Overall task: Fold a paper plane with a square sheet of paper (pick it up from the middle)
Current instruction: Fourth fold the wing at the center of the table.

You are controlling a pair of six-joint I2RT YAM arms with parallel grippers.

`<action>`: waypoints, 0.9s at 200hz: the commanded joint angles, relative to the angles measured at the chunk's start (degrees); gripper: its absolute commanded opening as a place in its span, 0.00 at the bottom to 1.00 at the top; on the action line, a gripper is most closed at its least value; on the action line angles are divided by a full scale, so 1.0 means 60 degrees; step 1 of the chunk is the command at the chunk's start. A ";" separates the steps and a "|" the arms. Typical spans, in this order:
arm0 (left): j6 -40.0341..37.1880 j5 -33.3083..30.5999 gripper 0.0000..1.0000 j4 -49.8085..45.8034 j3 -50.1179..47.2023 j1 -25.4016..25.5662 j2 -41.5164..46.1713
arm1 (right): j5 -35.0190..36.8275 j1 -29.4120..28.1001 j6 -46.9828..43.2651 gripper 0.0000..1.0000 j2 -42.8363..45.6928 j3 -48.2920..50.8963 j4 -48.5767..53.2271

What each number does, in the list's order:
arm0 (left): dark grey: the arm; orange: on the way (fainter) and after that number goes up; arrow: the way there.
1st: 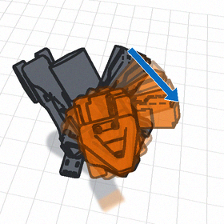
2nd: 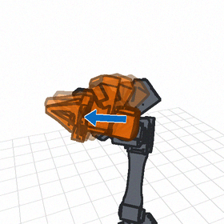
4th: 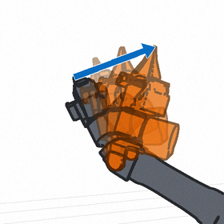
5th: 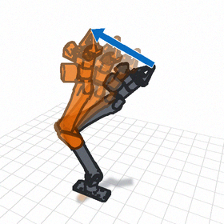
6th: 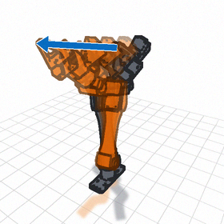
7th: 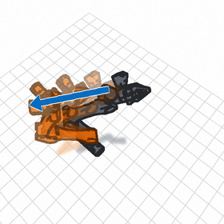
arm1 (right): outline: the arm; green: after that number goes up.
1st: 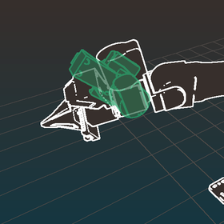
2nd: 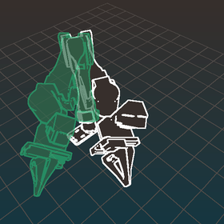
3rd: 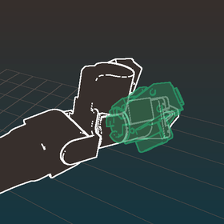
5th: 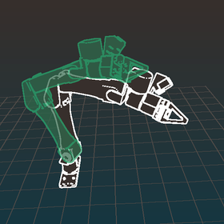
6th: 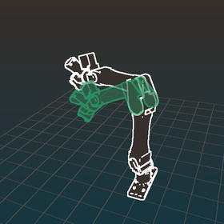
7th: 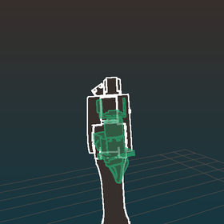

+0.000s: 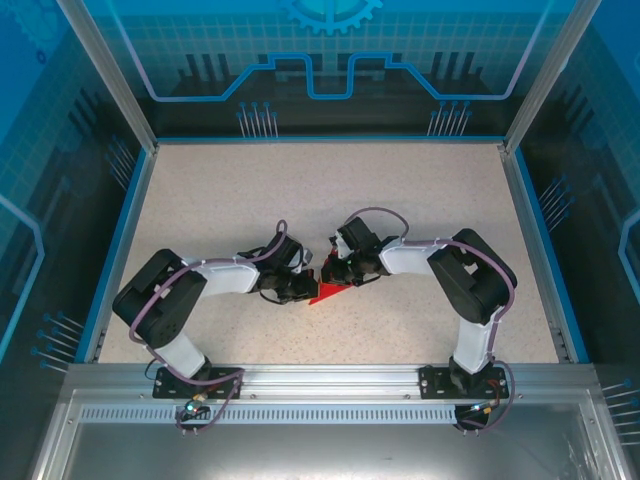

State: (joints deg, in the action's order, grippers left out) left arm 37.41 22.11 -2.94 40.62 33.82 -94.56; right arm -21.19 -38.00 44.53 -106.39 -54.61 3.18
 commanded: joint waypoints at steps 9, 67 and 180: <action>0.0035 -0.0438 0.00 -0.0374 -0.0387 0.0032 -0.0060 | -0.0087 0.0202 -0.0171 0.06 -0.0178 0.0238 0.0026; 0.0112 -0.0477 0.00 -0.0508 -0.0437 0.0033 -0.0344 | -0.0284 -0.0107 -0.0182 0.06 0.0098 0.0109 0.0017; 0.0450 -0.0894 0.00 -0.1527 -0.0434 0.0034 -0.0513 | 0.0329 0.1621 -0.1075 0.05 -0.0427 0.0141 0.0385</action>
State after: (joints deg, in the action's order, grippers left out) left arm 38.33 21.69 -2.68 40.25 33.82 -94.59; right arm -23.55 -34.65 42.24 -106.83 -53.56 1.89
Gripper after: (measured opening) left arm 0.044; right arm 0.052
